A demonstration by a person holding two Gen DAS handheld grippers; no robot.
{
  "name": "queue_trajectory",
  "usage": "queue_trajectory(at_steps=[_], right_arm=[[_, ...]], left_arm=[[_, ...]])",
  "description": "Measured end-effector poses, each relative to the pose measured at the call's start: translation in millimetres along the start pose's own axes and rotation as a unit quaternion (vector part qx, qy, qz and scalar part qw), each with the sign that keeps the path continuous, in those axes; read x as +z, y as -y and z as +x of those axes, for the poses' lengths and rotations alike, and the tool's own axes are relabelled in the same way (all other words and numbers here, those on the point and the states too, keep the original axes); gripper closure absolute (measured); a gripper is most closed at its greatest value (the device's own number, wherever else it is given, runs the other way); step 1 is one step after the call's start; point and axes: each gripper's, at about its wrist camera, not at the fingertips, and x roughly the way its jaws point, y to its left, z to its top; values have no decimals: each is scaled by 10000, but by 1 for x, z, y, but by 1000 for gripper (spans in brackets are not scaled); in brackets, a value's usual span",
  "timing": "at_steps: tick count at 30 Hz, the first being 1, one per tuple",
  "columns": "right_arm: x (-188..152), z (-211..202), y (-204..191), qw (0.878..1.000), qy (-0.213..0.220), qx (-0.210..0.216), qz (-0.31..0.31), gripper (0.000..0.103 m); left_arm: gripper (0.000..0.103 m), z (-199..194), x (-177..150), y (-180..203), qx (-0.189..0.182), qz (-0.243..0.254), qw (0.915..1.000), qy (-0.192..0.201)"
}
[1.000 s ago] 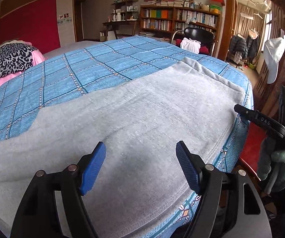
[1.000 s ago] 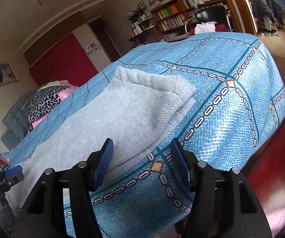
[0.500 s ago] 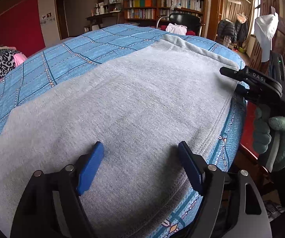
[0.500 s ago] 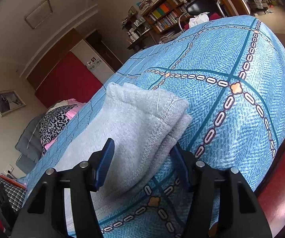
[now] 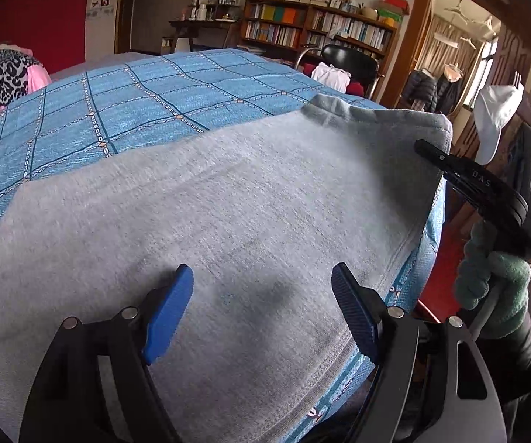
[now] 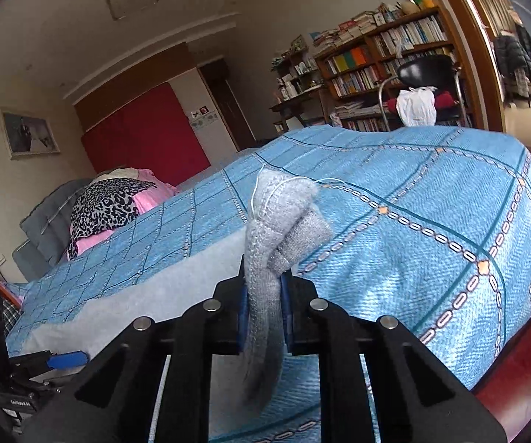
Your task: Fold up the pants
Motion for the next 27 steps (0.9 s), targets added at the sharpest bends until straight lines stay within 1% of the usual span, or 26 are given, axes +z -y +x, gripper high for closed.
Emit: queue_trajectory(at_steps=[4, 10, 13, 14, 16, 18, 20, 24, 27], right_arm=[[5, 3, -41, 9984, 82, 286, -479, 89], [1, 9, -100, 9918, 57, 781, -1013, 90], [-7, 13, -125, 9877, -45, 1034, -1173, 90], [-10, 14, -133, 9862, -93, 1110, -1221, 90], [-19, 17, -150, 9827, -199, 1230, -1373, 90], [-31, 20, -165, 9785, -316, 1349, -1530, 90], [-42, 22, -175, 9740, -440, 1464, -1674, 90], [-66, 23, -193, 9656, -681, 1622, -1914, 90], [-77, 22, -199, 9618, -768, 1672, -2029, 90]], left_arm=[[26, -15, 8, -15, -5, -225, 9996, 158], [25, -36, 16, -39, 125, -481, 9978, 440], [25, -43, 17, -56, 33, -782, 9955, 527], [25, -45, 17, -62, -43, -899, 9945, 538], [24, -47, 14, -74, -316, -1170, 9912, 540], [20, -48, 11, -84, -662, -1445, 9860, 495], [19, -46, 8, -88, -887, -1643, 9814, 441], [16, -41, 5, -90, -1236, -1850, 9743, 356], [14, -37, 6, -88, -1451, -1934, 9698, 316]])
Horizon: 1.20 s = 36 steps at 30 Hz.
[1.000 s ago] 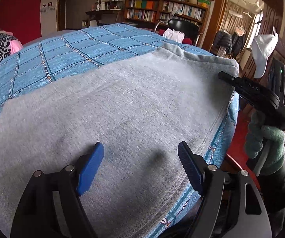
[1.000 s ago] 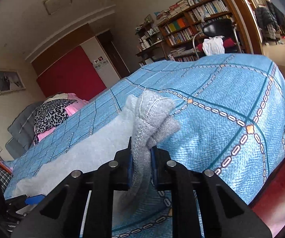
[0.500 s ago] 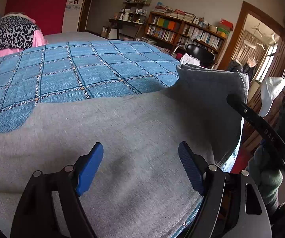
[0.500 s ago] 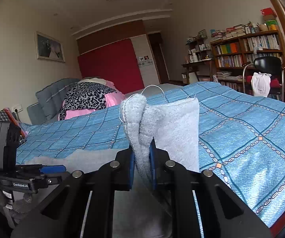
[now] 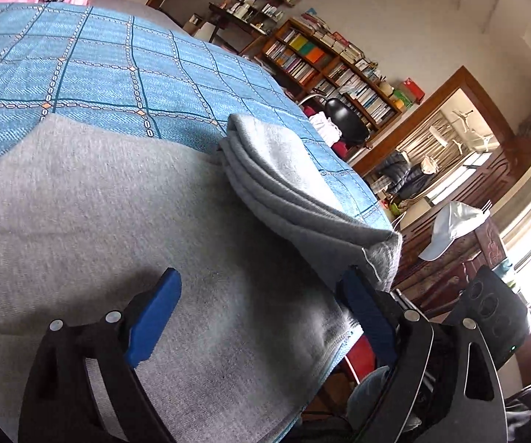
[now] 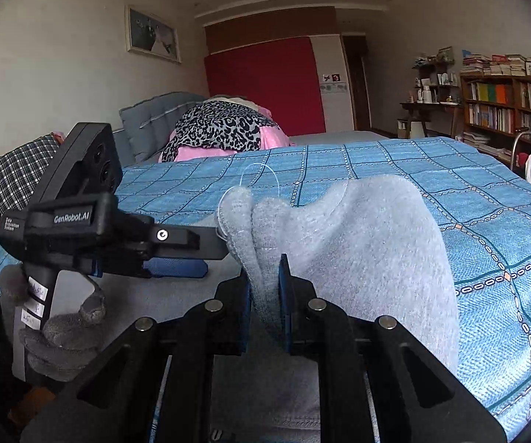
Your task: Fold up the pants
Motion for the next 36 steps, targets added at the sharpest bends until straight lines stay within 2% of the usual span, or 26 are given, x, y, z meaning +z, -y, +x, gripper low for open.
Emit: queue_trajectory(at_steps=[9, 12, 22, 24, 26, 29, 33, 36], right_arm=[[-18, -7, 7, 9999, -132, 85, 14, 90], [-21, -6, 7, 9997, -177, 168, -34, 90], [-32, -9, -15, 9982, -268, 401, -355, 90], [-33, -9, -17, 9983, -261, 401, -340, 90], [-33, -10, -18, 9984, -237, 393, -337, 90], [-29, -10, -19, 9983, -201, 442, -333, 90], [-30, -15, -28, 9965, -137, 669, -484, 90], [-32, -12, -40, 9945, -207, 832, -603, 90]], left_arm=[[13, 7, 7, -11, -556, -493, 9972, -123], [9, 7, 13, -16, -726, -633, 9953, -128], [10, 36, 23, -4, -798, -563, 9943, -438], [21, 39, 27, -4, -805, -608, 9939, -438], [61, 39, 28, -6, -657, -611, 9951, -416], [81, 29, 26, -8, -456, -576, 9971, -204], [85, -4, 21, 8, -48, -73, 9995, 301], [85, -21, 8, 24, 661, 429, 9955, 532]])
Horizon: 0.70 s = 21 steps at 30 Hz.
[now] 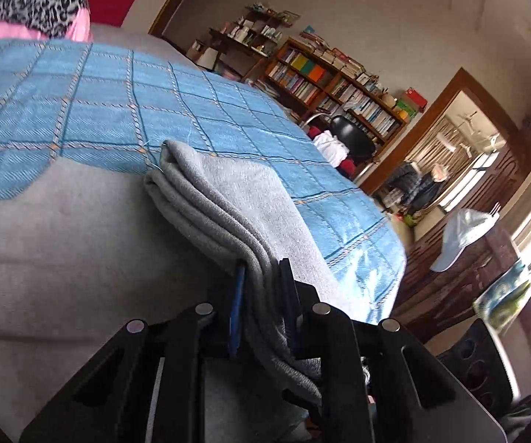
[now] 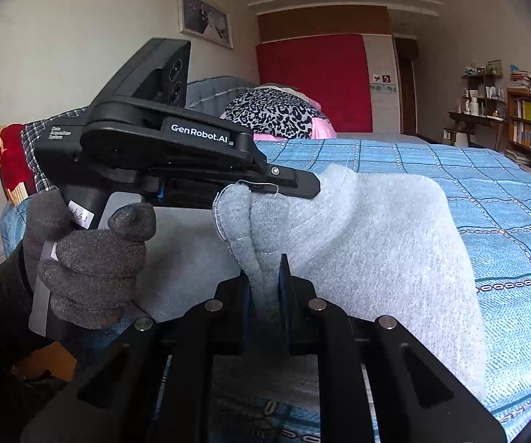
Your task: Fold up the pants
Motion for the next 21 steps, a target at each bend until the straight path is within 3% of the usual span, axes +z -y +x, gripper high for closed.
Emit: queue_trajectory(at_steps=[3, 6, 14, 19, 21], right_arm=[[-8, 13, -7, 9994, -310, 110, -70, 89], [-18, 22, -7, 9983, -572, 97, -60, 87], [-19, 17, -10, 9973, -693, 160, -155, 85], [-22, 3, -1, 9964, -755, 369, 97, 82], [-24, -5, 6, 9957, -783, 465, 194, 76]], left_arm=[[85, 0, -14, -10, 421, -52, 9990, -132], [85, 4, -28, -34, 560, -288, 9974, -361], [84, 0, -39, -32, 549, -173, 9976, -377], [84, -4, -45, -26, 562, -98, 9974, -430], [84, -6, -49, -20, 592, 26, 9972, -465]])
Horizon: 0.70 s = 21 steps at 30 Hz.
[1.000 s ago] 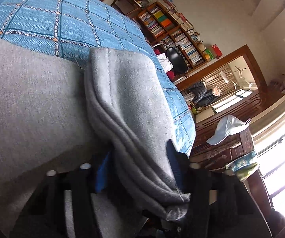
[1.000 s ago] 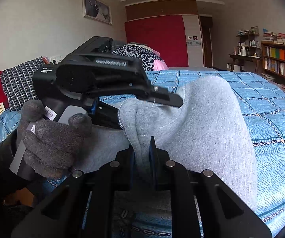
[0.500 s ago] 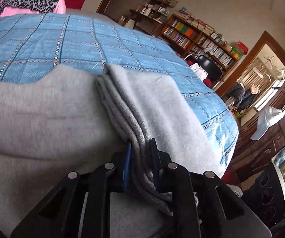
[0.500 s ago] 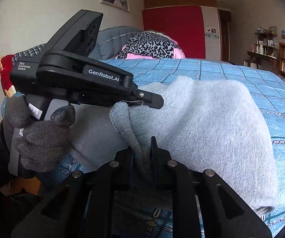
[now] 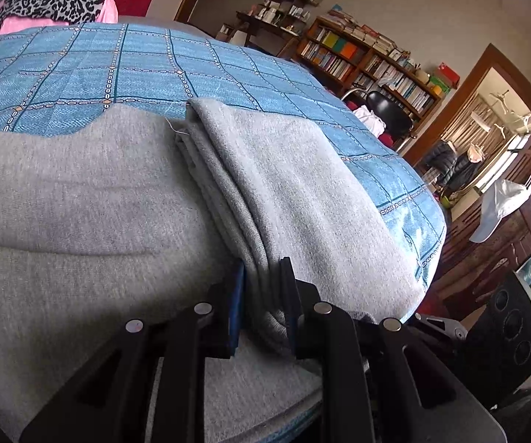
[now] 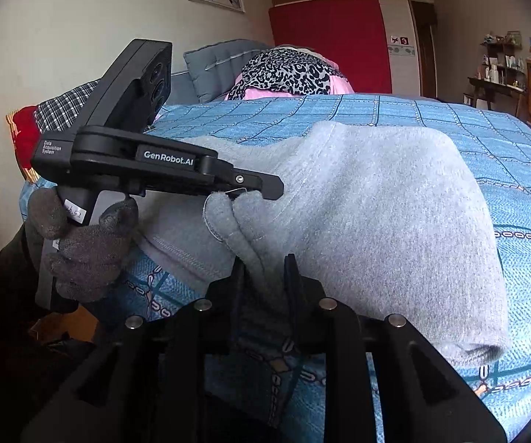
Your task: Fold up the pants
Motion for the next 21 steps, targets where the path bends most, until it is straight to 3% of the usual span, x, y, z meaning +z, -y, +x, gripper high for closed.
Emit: queue_trajectory(at_steps=[2, 5, 9, 13, 16, 21], right_arm=[[-2, -12, 5, 9999, 54, 74, 142, 64], [-5, -31, 14, 9994, 177, 84, 281, 55], [-5, -47, 22, 9985, 320, -233, 387, 54], [2, -52, 35, 9950, 525, -557, 643, 54], [1, -44, 42, 9932, 452, -783, 735, 54], [-7, -35, 48, 9922, 291, -944, 761, 55]], left_arm=[[84, -1, -4, 5, 154, 119, 9998, -7], [82, -2, -7, 4, 252, 177, 9995, 1], [82, -12, -6, 2, 268, 130, 9995, 68], [82, -32, -2, 21, 475, 514, 9967, 406], [82, -37, 3, 37, 297, 692, 9958, 527], [82, -11, -4, 49, 145, 859, 9960, 178]])
